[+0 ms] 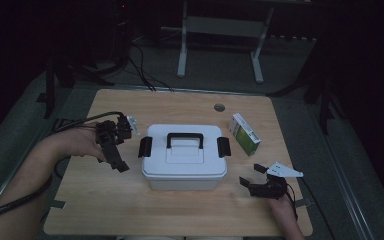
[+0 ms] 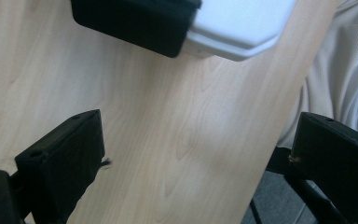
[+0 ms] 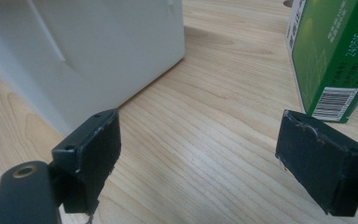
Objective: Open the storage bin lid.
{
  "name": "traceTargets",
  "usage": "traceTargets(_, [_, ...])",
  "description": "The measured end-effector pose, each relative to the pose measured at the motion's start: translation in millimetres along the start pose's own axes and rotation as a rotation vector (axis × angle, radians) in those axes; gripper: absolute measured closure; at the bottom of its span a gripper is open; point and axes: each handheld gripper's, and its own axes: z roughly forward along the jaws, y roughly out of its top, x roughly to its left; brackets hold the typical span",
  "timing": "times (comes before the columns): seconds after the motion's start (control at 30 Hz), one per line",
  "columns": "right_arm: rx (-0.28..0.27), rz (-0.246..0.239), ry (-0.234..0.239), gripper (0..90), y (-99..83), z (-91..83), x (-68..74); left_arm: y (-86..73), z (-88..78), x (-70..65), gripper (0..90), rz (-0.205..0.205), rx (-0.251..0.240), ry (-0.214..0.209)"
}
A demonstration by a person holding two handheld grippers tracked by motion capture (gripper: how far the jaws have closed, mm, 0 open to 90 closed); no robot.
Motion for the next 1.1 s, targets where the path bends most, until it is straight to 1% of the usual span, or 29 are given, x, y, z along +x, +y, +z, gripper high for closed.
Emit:
traceTargets(0.07, [0.000,0.005,0.003,13.7,-0.2,0.1,-0.3,3.8,-0.4,-0.1,2.7,0.005,0.015,0.014])
traceTargets(0.1, [0.000,0.002,0.003,13.7,-0.3,0.0,-0.3,5.0,-0.5,0.2,2.7,0.004,0.013,0.006])
traceTargets(0.13, [0.000,0.004,0.005,13.7,-0.3,0.1,-0.3,7.2,-0.5,0.2,2.7,0.006,0.013,0.015])
traceTargets(0.2, [0.000,0.003,0.007,13.7,-0.2,0.1,-0.3,8.7,-0.8,0.1,2.7,0.009,0.017,0.013])
traceTargets(0.27, [0.000,-0.001,0.008,13.6,-0.1,0.3,-0.3,16.1,-0.8,-1.7,2.7,0.025,0.023,0.004])
traceTargets(0.37, [0.000,-0.001,0.008,13.7,0.0,0.1,-0.4,22.6,-1.9,-2.2,2.7,0.036,0.023,0.016])
traceTargets(0.43, [0.000,-0.003,0.010,13.6,-0.2,0.0,-0.4,27.3,-3.2,-2.6,2.7,0.039,0.012,0.013])
traceTargets(0.5, [0.001,-0.002,0.011,13.6,-0.4,0.3,-0.3,33.4,-3.9,-3.9,2.7,0.053,0.012,0.010])
traceTargets(0.53, [0.001,-0.002,0.011,13.6,-0.4,0.3,-0.3,33.4,-3.9,-3.9,2.7,0.053,0.012,0.010])
traceTargets(0.57, [0.002,-0.003,0.012,13.6,-0.3,0.3,-0.2,38.2,-3.9,-4.2,2.7,0.061,0.022,0.014])
traceTargets(0.6, [0.002,-0.003,0.012,13.6,-0.3,0.3,-0.2,38.2,-3.9,-4.2,2.7,0.061,0.022,0.014])
traceTargets(0.63, [0.001,0.004,0.018,13.7,-0.4,0.4,-0.4,44.3,-4.0,-4.7,2.7,0.068,0.030,0.021])
traceTargets(0.67, [0.002,0.004,0.018,13.7,-0.5,0.4,-0.3,44.3,-4.0,-4.7,2.7,0.068,0.030,0.021])
traceTargets(0.7, [0.003,0.003,0.020,13.7,-0.5,0.5,-0.2,49.4,-4.6,-4.4,2.7,0.070,0.034,0.020])
traceTargets(0.73, [0.003,0.003,0.020,13.7,-0.5,0.5,-0.2,49.4,-4.6,-4.4,2.7,0.070,0.034,0.020])
traceTargets(0.77, [0.002,0.002,0.025,13.7,-0.6,0.7,-0.1,53.8,-5.2,-4.2,2.7,0.079,0.038,0.022])
traceTargets(0.83, [0.005,-0.005,0.023,13.7,-0.5,1.1,0.2,58.3,-5.2,-4.0,2.7,0.077,0.041,0.027])
traceTargets(0.9, [0.004,-0.005,0.025,13.7,-0.5,1.2,0.3,62.9,-5.3,-3.4,2.7,0.086,0.049,0.028])
traceTargets(1.03, [0.004,-0.003,0.028,13.7,-0.6,1.1,0.1,72.1,-4.7,-2.6,2.7,0.098,0.043,0.026])
traceTargets(1.1, [0.004,-0.002,0.029,13.7,-0.7,1.1,0.2,76.7,-3.9,-2.6,2.7,0.102,0.045,0.034])
